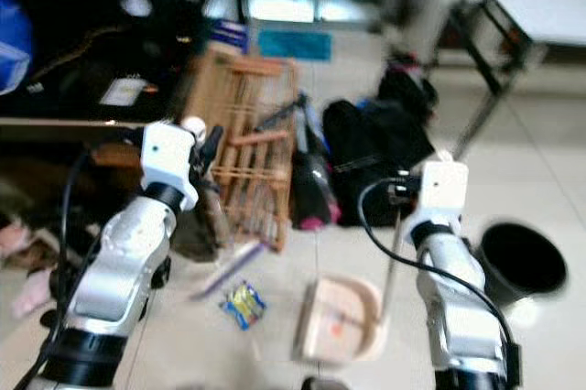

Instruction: Sweep floor

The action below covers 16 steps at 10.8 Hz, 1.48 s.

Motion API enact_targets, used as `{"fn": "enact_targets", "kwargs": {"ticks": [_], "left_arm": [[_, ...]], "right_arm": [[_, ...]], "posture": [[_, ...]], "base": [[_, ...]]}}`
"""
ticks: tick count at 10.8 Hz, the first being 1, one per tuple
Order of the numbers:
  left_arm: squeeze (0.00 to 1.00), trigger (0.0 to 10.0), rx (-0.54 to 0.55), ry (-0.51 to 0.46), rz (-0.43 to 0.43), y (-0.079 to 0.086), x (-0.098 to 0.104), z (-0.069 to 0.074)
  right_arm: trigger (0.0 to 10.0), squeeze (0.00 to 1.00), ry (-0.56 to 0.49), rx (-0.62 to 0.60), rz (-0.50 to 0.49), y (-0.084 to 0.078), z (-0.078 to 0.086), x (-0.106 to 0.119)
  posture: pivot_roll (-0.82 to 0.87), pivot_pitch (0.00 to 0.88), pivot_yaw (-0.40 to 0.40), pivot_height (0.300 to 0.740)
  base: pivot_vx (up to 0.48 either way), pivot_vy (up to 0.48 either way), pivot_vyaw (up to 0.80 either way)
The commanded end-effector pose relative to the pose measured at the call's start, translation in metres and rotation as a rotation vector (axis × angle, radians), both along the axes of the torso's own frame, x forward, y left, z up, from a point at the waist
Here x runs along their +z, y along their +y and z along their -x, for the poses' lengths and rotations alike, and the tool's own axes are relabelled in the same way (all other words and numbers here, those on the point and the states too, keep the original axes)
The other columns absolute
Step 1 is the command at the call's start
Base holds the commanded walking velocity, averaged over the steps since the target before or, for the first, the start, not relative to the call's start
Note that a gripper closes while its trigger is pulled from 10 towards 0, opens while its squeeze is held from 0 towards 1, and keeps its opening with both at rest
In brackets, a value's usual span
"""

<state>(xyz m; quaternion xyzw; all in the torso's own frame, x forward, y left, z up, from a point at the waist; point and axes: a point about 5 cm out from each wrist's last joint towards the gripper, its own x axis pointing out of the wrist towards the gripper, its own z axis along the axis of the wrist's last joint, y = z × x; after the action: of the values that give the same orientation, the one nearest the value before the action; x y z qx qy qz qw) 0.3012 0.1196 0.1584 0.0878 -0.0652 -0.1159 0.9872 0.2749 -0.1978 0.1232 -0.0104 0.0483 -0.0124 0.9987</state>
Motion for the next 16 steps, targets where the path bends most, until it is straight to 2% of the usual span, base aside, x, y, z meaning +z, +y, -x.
{"fn": "enact_targets", "kwargs": {"ticks": [1, 4, 6, 7, 8, 10, 11, 13, 14, 15, 16], "left_arm": [[0.00, 10.0, 0.024, -0.033, -0.034, 0.005, 0.006, 0.000], [0.00, 10.0, 0.090, -0.011, -0.050, 0.018, 0.001, 0.007], [0.00, 10.0, 0.141, 0.013, -0.071, 0.025, -0.008, 0.006], [0.00, 10.0, 0.178, 0.005, -0.031, 0.027, -0.011, 0.004], [0.00, 10.0, 0.213, -0.010, -0.041, 0.028, -0.012, -0.001], [0.00, 10.0, 0.202, -0.040, -0.035, 0.022, -0.011, -0.009], [0.00, 10.0, 0.189, -0.066, -0.027, 0.016, -0.012, -0.016], [0.00, 10.0, 0.220, -0.100, 0.005, 0.014, -0.013, -0.026], [0.00, 10.0, 0.220, -0.113, -0.031, 0.013, -0.013, -0.032], [0.00, 10.0, 0.232, -0.128, -0.047, 0.014, -0.015, -0.042], [0.00, 10.0, 0.274, -0.137, -0.077, 0.017, -0.018, -0.046]], "right_arm": [[10.0, 0.00, -0.014, 0.028, -0.032, 0.005, -0.002, 0.004], [10.0, 0.00, -0.005, 0.054, -0.034, 0.007, -0.004, 0.002], [10.0, 0.00, -0.057, 0.084, -0.029, 0.013, -0.013, 0.004], [10.0, 0.00, -0.079, 0.101, -0.010, 0.014, -0.016, 0.003], [10.0, 0.00, -0.097, 0.111, 0.022, 0.014, -0.021, 0.003], [10.0, 0.00, -0.136, 0.117, 0.105, 0.013, -0.031, 0.006], [10.0, 0.00, -0.161, 0.122, 0.150, 0.013, -0.038, 0.008], [10.0, 0.00, -0.158, 0.115, 0.219, 0.011, -0.047, 0.006], [10.0, 0.00, -0.154, 0.109, 0.229, 0.012, -0.051, 0.004], [10.0, 0.00, -0.155, 0.120, 0.246, 0.019, -0.060, 0.001], [10.0, 0.00, -0.152, 0.126, 0.253, 0.024, -0.062, -0.001]], "posture": [[-0.02, 0.059, 0.021, 0.740], [-0.01, 0.066, 0.009, 0.740], [0.00, 0.074, 0.009, 0.740], [0.00, 0.086, 0.012, 0.740], [-0.01, 0.098, 0.014, 0.740], [-0.02, 0.147, 0.009, 0.740], [-0.03, 0.193, 0.003, 0.740], [-0.03, 0.274, -0.001, 0.740], [-0.03, 0.294, 0.002, 0.740], [-0.03, 0.342, 0.010, 0.740], [-0.03, 0.370, 0.013, 0.740]], "base": [[0.000, 0.000, 0.00], [0.000, 0.000, 0.00], [0.000, 0.000, 0.00], [0.000, 0.000, 0.00], [0.000, 0.000, 0.00], [0.000, 0.000, 0.00], [0.000, 0.000, 0.00], [0.000, 0.000, 0.00], [0.000, 0.000, 0.00], [0.000, 0.000, 0.00], [0.000, 0.000, 0.00]]}}
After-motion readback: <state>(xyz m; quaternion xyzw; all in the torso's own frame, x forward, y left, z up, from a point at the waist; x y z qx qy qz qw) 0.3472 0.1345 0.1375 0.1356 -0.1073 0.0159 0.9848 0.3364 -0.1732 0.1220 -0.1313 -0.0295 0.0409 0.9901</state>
